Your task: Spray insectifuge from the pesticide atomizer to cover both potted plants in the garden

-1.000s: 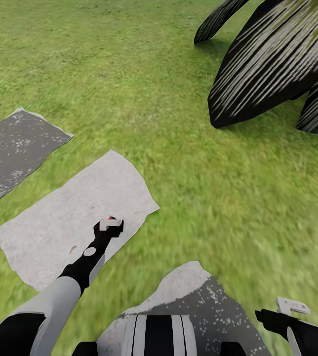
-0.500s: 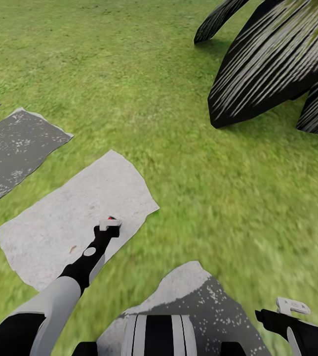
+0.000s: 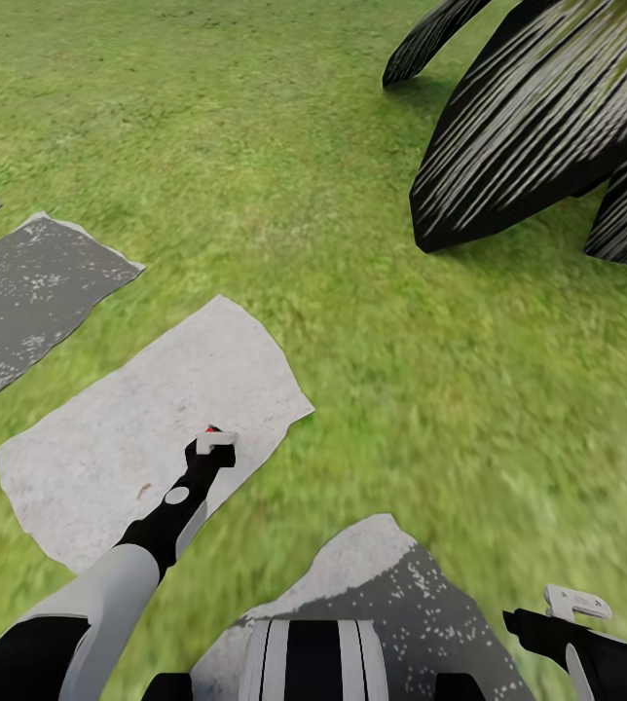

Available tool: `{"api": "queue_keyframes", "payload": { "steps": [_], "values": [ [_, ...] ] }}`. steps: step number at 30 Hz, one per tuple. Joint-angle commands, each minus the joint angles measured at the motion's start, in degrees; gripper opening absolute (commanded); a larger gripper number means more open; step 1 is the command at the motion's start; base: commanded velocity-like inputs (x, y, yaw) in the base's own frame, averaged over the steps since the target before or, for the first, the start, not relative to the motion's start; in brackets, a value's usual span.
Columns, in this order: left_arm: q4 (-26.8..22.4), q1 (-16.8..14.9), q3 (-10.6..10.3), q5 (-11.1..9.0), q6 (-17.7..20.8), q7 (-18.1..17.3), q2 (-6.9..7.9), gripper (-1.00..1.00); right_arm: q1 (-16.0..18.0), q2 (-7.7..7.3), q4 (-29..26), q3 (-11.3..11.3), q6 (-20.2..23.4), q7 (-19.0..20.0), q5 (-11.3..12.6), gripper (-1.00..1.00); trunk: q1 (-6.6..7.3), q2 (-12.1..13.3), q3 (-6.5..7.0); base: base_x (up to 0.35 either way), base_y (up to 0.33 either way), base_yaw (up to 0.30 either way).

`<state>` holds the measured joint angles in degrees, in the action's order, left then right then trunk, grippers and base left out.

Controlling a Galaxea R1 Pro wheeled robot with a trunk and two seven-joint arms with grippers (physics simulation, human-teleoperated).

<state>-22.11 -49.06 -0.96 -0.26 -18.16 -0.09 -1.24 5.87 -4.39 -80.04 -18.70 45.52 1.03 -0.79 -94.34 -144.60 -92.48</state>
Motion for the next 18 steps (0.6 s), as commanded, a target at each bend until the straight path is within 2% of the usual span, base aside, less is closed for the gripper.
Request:
{"api": "queue_keyframes", "payload": {
  "steps": [1, 14, 18],
  "values": [
    [0.0, 0.0, -0.1, 0.0, -0.2, 0.0, 0.01, -1.0, 0.0, 0.0, 0.0, 0.0, 0.3, 0.1, -0.1, 1.0, 0.01, 0.0, -0.03, 0.0, 0.0, 0.0],
    [0.0, -0.1, -0.1, 0.0, -0.1, 0.0, 0.01, -1.0, 0.0, 0.0, 0.0, 0.0, 0.3, 0.1, -0.1, 1.0, 0.01, 0.0, -0.03, 0.0, 0.0, 0.0],
    [0.0, 0.0, -0.1, 0.0, -0.1, 0.0, 0.01, -1.0, 0.0, 0.0, 0.0, 0.0, 0.3, 0.1, -0.1, 1.0, 0.11, 0.0, 0.86, 0.0, 0.0, 0.0]
  ]
}}
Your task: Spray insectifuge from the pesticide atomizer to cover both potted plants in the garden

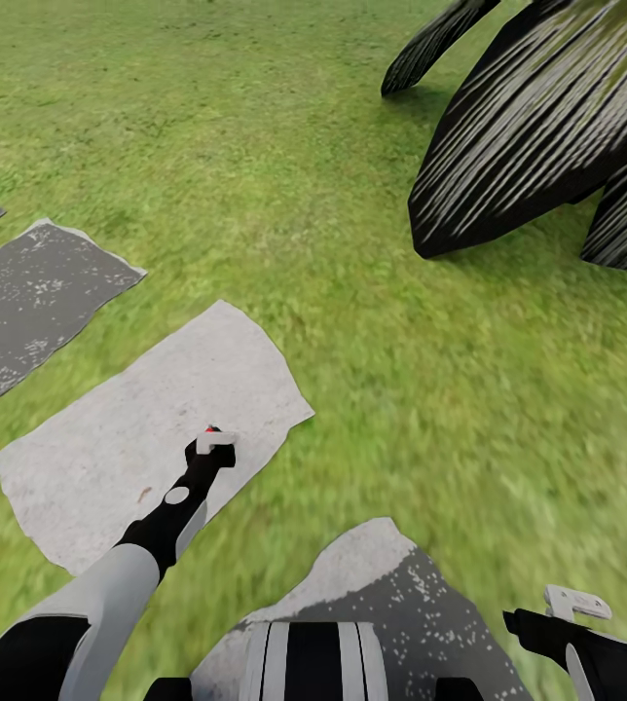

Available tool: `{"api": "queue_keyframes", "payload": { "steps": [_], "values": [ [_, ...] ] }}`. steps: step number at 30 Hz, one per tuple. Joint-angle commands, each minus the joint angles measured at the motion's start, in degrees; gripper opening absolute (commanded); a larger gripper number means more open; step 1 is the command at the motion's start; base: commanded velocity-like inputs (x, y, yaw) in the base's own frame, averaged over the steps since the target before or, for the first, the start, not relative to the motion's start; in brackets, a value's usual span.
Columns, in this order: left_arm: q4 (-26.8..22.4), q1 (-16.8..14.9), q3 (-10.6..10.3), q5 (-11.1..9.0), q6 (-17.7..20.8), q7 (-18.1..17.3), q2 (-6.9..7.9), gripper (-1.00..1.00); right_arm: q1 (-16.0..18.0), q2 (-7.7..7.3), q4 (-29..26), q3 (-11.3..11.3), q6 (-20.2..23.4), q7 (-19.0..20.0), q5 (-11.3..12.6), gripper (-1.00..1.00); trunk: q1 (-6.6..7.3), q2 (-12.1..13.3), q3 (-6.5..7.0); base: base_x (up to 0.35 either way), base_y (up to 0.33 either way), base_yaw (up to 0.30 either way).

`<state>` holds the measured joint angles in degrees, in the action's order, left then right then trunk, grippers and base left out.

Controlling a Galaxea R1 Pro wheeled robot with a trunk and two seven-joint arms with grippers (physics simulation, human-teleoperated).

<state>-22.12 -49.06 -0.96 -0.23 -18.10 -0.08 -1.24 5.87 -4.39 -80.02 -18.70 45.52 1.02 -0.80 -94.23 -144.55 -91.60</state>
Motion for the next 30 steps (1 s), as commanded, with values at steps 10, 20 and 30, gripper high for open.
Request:
{"api": "queue_keyframes", "payload": {
  "steps": [10, 20, 30],
  "values": [
    [0.0, 0.0, -0.1, 0.0, -0.2, 0.0, 0.01, -1.0, 0.0, 0.06, -0.1, -0.2, 0.2, 0.1, 0.0, 1.0, 0.26, 0.1, 2.19, 0.0, 0.0, 0.0],
    [0.0, -0.1, -0.2, 0.0, 0.1, 0.1, -1.0, -1.0, 0.0, 0.08, -0.1, 0.0, 0.2, 0.1, -0.1, 1.0, 0.52, 0.3, 4.41, 0.0, 0.0, 0.0],
    [0.6, 0.6, -0.1, 0.1, 0.6, 0.5, -0.99, -1.0, -0.3, 0.0, -3.1, 0.1, 0.4, -0.2, 0.1, 1.0, 0.73, 0.4, 6.17, 0.0, 0.0, 0.0]
  ]
}}
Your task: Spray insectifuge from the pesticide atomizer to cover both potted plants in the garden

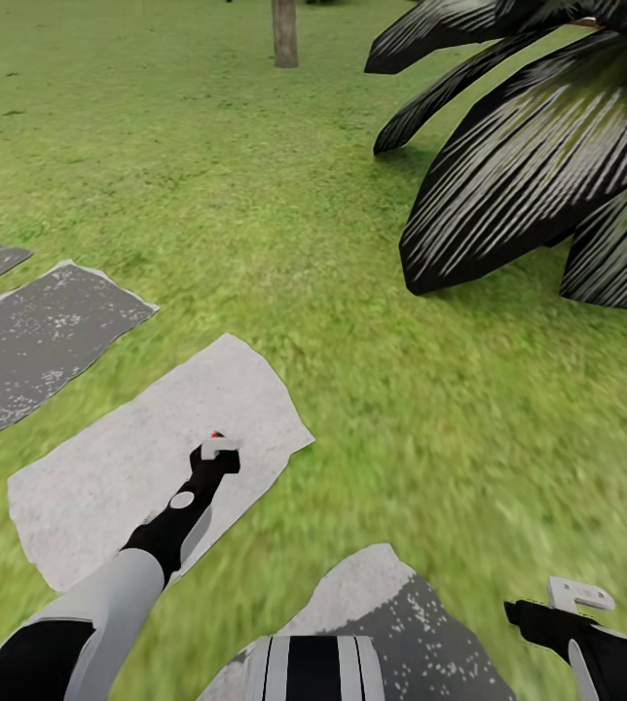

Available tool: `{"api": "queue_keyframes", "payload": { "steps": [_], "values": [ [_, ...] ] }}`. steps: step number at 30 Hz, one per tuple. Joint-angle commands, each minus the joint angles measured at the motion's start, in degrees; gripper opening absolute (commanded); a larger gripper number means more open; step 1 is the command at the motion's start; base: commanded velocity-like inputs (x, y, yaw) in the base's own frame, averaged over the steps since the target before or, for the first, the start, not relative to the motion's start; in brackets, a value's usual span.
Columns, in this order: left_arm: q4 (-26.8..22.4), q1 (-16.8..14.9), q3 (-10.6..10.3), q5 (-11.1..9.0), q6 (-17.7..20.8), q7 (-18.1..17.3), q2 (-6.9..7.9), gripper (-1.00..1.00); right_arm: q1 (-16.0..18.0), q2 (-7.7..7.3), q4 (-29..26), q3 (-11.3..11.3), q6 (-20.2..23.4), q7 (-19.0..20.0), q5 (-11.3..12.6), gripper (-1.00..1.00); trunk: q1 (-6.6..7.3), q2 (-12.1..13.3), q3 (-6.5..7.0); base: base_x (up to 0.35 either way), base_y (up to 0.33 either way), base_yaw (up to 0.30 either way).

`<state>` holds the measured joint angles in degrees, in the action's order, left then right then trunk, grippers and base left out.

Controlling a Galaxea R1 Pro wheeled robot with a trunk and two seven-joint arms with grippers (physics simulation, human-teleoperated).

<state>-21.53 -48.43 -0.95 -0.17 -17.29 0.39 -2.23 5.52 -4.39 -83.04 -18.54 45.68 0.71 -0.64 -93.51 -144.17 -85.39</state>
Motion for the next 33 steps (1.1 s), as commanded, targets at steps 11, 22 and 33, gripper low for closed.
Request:
{"api": "queue_keyframes", "payload": {
  "steps": [11, 22, 33],
  "values": [
    [3.8, 3.6, -0.1, 0.1, -0.3, 0.0, 0.23, -1.0, 0.0, -0.01, -0.1, 0.0, 0.3, 0.1, 0.0, 1.0, 0.01, 0.0, -0.03, 0.0, 0.0, 0.0],
    [7.5, 7.3, -0.1, 0.0, -0.3, 0.0, 0.23, -1.0, 0.0, -0.01, -0.3, -0.2, 0.3, 0.0, -0.2, 1.0, 0.01, 0.0, 0.78, 0.0, 0.0, 0.0],
    [1.1, 9.4, -0.3, -0.1, -0.1, 0.0, -0.59, -1.0, 0.0, -0.03, -0.3, -0.3, 0.3, 0.0, -0.2, 1.0, 0.01, 0.0, 1.77, 0.0, 0.0, 0.0]
  ]
}}
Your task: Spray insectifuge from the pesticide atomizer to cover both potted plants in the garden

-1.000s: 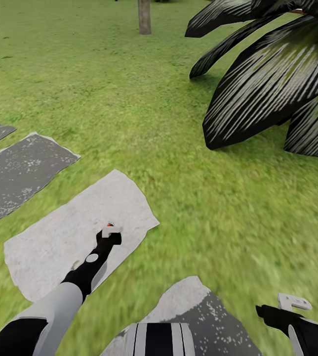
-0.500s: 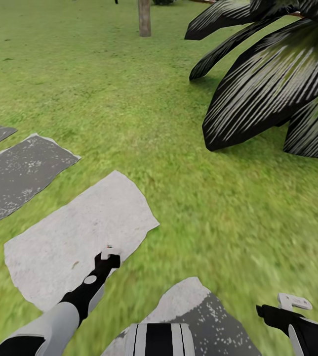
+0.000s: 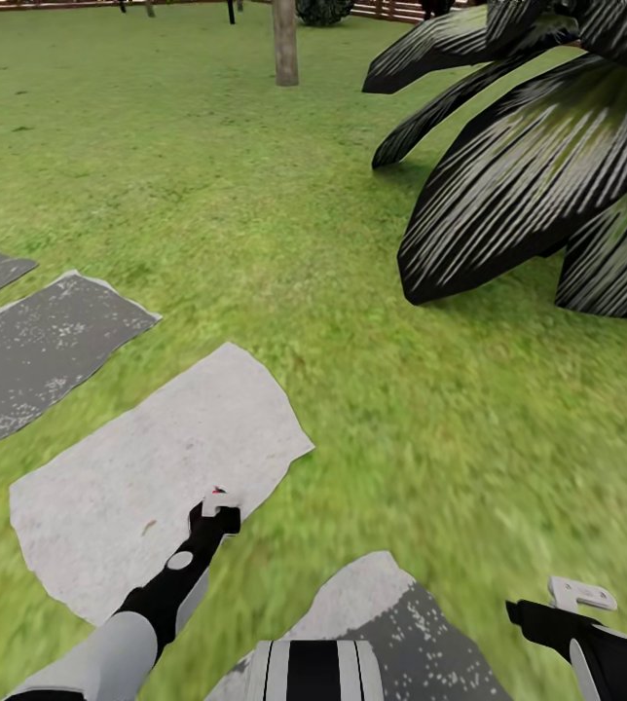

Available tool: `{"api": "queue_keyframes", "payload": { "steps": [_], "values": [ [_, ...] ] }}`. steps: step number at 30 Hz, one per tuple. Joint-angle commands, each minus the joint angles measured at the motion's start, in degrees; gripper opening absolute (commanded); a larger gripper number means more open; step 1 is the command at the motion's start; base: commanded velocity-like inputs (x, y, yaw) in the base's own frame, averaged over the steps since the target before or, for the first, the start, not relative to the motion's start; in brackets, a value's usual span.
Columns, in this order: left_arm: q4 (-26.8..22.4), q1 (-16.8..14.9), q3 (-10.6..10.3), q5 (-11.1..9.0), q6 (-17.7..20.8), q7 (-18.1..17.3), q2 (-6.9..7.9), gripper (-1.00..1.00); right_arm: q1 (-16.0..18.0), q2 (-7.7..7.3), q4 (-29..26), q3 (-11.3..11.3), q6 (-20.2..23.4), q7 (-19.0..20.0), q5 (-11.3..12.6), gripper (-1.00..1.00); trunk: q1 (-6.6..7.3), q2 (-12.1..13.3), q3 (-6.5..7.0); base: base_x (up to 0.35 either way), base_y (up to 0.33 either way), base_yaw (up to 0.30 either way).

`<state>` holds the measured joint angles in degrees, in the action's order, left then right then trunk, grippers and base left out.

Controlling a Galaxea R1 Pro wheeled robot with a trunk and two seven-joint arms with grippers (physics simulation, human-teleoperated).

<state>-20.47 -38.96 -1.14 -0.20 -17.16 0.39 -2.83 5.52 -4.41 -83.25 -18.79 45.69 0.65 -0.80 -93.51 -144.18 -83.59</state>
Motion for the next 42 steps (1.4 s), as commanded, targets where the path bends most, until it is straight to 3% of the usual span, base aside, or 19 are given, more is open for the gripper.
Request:
{"api": "queue_keyframes", "payload": {
  "steps": [1, 5, 11, 14, 19, 34, 42],
  "values": [
    [-0.4, 0.0, -0.1, 0.0, -0.2, 0.0, -0.29, -1.0, 0.0, 0.0, -0.1, 0.0, 0.3, 0.1, -0.1, 1.0, 0.01, 0.0, 0.06, 0.0, 0.0, 0.0],
    [-2.6, 0.0, -0.1, 0.0, 0.6, 0.0, -1.02, -1.0, 0.0, 0.01, -0.1, 0.0, 0.3, 0.1, -0.1, 1.0, 0.01, 0.0, 0.42, 0.0, 0.0, 0.0],
    [-11.7, 0.0, -0.2, -0.1, 10.1, -0.1, -1.28, -1.0, 0.0, 0.01, -0.1, -0.2, 0.3, 0.1, -0.1, 1.0, 0.01, 0.0, 0.96, 0.0, 0.0, 0.0],
    [-14.5, 0.0, -0.2, -0.1, 12.0, -0.2, -1.29, -1.0, 0.0, 0.0, -0.7, -0.2, 0.3, 0.2, -0.1, 1.0, 0.01, 0.0, 1.23, 0.0, 0.0, 0.0],
    [-17.9, 0.0, -0.2, -0.1, 12.9, -0.2, -1.3, -1.0, 0.0, -0.14, -2.8, -0.4, 0.3, 0.4, 0.0, 1.0, 0.01, 0.0, 1.69, 0.0, 0.0, 0.0],
    [-18.8, 0.4, -0.3, -0.2, 12.9, -0.3, -1.3, -1.0, 0.0, 0.08, -3.2, -0.1, 0.3, 0.3, 0.0, 1.0, 0.01, 0.0, 3.07, 0.0, 0.0, 0.0],
    [-18.8, 0.5, -0.3, -0.2, 13.0, -0.2, -1.3, -1.0, 0.0, 0.02, -3.2, -0.4, 0.3, 0.3, 0.0, 1.0, -0.2, -0.1, 2.03, 0.0, 0.0, 0.0]
  ]
}}
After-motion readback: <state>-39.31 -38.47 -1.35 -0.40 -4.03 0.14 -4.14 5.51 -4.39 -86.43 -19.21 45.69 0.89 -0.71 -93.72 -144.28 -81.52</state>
